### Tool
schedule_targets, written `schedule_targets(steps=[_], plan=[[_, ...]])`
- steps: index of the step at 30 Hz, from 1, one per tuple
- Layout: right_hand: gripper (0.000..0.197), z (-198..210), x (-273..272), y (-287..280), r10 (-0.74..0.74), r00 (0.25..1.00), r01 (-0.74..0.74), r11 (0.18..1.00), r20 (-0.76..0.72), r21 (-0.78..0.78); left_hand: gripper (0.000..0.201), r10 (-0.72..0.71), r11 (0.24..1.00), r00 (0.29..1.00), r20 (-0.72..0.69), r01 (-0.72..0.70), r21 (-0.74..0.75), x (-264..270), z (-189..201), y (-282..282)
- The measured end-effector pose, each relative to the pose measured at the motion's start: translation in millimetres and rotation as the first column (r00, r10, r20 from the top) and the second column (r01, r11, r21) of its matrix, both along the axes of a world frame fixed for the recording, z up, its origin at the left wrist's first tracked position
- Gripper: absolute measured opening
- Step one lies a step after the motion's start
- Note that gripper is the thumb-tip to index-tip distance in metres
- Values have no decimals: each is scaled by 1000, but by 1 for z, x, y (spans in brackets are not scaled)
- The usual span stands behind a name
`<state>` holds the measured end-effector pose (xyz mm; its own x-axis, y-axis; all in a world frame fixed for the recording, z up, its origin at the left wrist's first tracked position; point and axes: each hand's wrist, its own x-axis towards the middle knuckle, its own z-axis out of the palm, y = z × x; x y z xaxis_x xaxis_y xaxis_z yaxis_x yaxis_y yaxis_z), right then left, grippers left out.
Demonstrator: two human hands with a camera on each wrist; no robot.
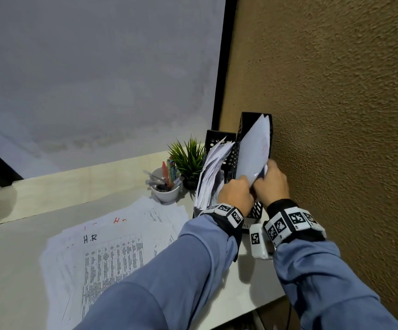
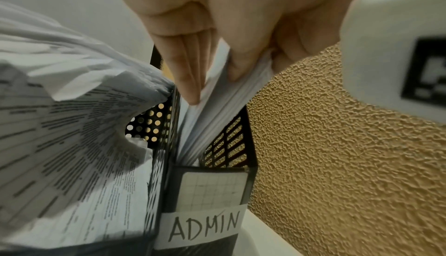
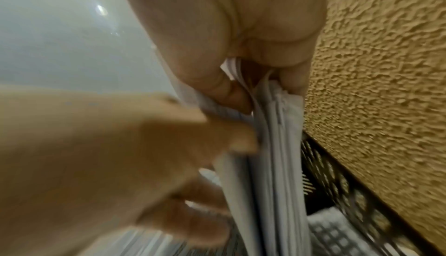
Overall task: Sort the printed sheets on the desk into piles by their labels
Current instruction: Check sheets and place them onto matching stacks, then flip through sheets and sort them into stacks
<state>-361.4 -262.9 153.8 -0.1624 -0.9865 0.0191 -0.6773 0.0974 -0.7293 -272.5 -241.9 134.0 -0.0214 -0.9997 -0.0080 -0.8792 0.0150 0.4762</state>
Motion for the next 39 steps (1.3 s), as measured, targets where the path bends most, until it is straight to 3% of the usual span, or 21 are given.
schedule_targets(steps=[2,7,11,14,19,25,27,29,32,34,36,39], plan=[[52,-4,-3,1,-29,999,29,999,28,23,22,-19,999,1000,10,19,-50,-1,3,0],[74,1,-7,2,-84,996,86,988,25,-126,20,-17,992,998,60,25,-127,-3,8,-5],[71,-9,-8,-3,0,999,-5,991,-38,-131,21,-2,999,998,70,6,-54,-7,7,-4],[70,-2,-13,-4,-16,999,10,993,-48,-118,22,-8,997,999,31,10,-78,-8,11,-2],[66,17,-13,-1,-57,993,24,952,-100,-305,33,13,985,999,-48,-21,-171,-11,26,2],[66,5,2,8,81,963,-114,987,-256,-117,24,2,1000,1000,22,-2,-2,-7,15,0],[67,3,1,10,97,974,-120,988,-205,-99,26,-13,999,999,-41,15,51,1,9,-2],[66,9,-1,11,59,988,-77,989,-143,-125,40,-38,996,991,-126,48,78,11,7,0],[60,25,-1,11,-48,999,41,958,-19,-285,54,-65,995,943,-327,84,47,32,3,19],[54,34,6,15,-53,998,67,889,44,-453,34,-71,997,897,-436,73,-13,54,-3,43],[46,38,17,21,34,998,6,820,59,-572,14,-29,999,872,-489,18,-27,83,-20,71],[32,20,46,39,259,966,-214,790,-5,-575,9,219,976,864,-454,-199,93,137,-62,107]])
